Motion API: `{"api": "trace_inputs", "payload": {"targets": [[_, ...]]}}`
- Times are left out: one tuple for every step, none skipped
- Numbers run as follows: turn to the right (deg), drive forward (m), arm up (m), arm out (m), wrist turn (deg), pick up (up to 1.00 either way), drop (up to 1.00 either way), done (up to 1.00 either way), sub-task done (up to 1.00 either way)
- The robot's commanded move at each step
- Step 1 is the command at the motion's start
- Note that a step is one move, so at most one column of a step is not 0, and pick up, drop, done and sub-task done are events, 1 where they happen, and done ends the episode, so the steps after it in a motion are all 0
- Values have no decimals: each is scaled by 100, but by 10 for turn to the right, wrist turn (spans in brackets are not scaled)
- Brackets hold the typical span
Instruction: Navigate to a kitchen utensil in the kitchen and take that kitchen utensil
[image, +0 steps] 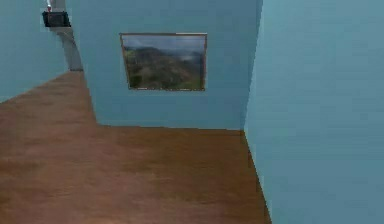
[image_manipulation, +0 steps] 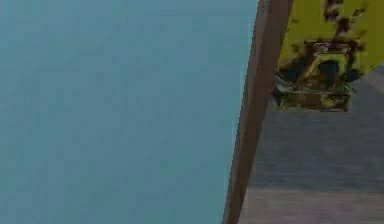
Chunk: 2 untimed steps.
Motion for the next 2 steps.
{"api": "trace_inputs", "payload": {"targets": [[-450, 0, 0, 0, 0, 0, 0, 0, 0], [-210, 0, 0, 0, 0, 0, 0, 0, 0]]}}
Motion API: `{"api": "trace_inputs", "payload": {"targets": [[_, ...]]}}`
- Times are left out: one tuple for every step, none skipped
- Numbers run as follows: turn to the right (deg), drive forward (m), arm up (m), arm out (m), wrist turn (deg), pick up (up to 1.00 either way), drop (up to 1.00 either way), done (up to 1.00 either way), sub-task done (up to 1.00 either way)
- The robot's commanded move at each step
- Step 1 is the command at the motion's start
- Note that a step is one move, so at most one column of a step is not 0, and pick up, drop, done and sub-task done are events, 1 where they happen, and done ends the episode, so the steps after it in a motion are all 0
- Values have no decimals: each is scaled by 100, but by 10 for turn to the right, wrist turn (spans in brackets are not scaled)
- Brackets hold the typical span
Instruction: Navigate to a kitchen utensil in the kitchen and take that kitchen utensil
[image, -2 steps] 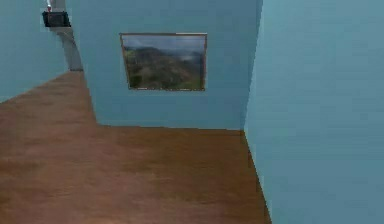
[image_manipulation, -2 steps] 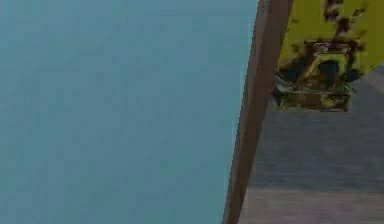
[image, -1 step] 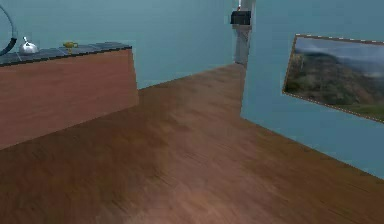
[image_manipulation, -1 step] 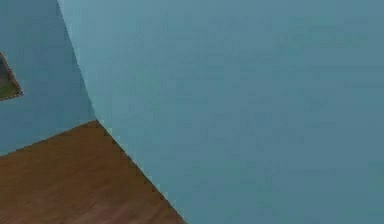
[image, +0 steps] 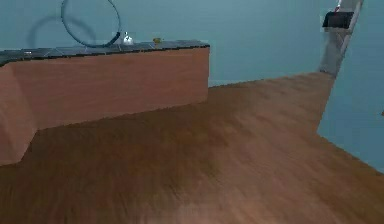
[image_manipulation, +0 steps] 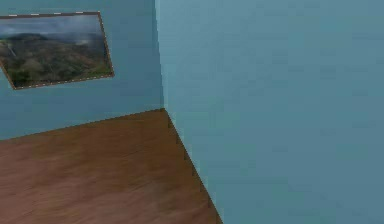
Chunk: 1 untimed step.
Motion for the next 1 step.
{"api": "trace_inputs", "payload": {"targets": [[0, 100, 0, 0, 0, 0, 0, 0, 0]]}}
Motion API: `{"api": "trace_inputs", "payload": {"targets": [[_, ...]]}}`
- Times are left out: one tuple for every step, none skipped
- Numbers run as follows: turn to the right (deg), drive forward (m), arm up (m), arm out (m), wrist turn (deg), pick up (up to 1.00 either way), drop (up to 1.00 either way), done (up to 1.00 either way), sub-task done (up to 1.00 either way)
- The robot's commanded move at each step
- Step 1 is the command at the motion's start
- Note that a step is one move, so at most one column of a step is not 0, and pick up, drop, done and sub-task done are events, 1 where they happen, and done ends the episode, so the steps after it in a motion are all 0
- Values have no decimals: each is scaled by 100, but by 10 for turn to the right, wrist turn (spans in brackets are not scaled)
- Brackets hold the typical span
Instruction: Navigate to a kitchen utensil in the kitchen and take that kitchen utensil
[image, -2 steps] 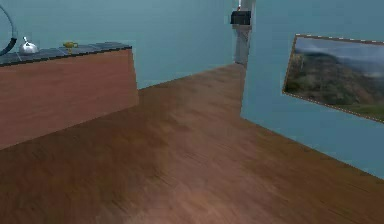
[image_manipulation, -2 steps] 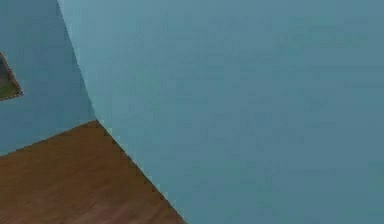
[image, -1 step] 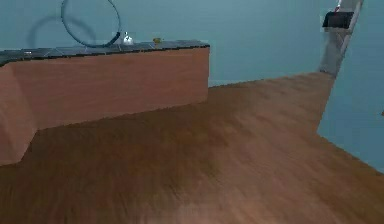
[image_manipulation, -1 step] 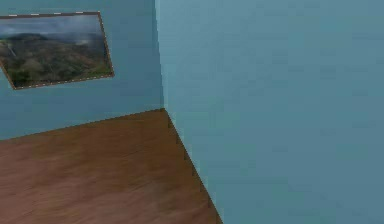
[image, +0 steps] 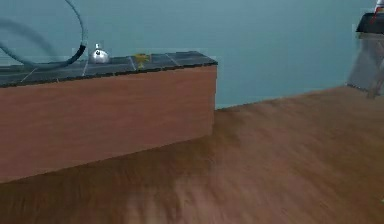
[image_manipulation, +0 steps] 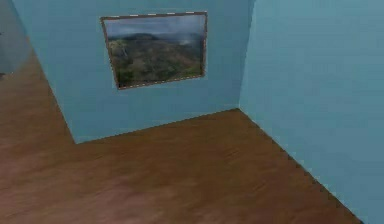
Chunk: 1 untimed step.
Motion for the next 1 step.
{"api": "trace_inputs", "payload": {"targets": [[0, 10, 0, 0, 0, 0, 0, 0, 0]]}}
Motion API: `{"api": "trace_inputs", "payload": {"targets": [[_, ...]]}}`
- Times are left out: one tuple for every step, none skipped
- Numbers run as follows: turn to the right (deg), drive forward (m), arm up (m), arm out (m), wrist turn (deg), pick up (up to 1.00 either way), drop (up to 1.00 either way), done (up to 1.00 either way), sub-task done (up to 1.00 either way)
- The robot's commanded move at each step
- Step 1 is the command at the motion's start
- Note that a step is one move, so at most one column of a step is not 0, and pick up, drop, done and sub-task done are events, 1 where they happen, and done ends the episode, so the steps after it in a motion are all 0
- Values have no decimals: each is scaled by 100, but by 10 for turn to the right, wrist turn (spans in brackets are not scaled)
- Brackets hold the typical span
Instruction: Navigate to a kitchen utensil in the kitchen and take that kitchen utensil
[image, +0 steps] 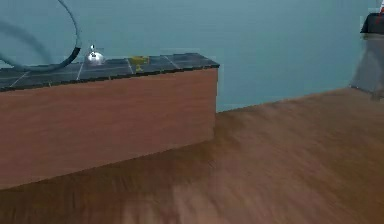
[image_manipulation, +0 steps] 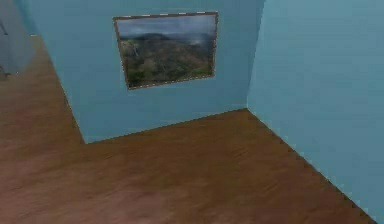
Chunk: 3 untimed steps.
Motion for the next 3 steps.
{"api": "trace_inputs", "payload": {"targets": [[-360, 0, 0, 0, 0, 0, 0, 0, 0], [0, 100, 0, 0, 0, 0, 0, 0, 0], [-90, 0, 0, 0, 0, 0, 0, 0, 0]]}}
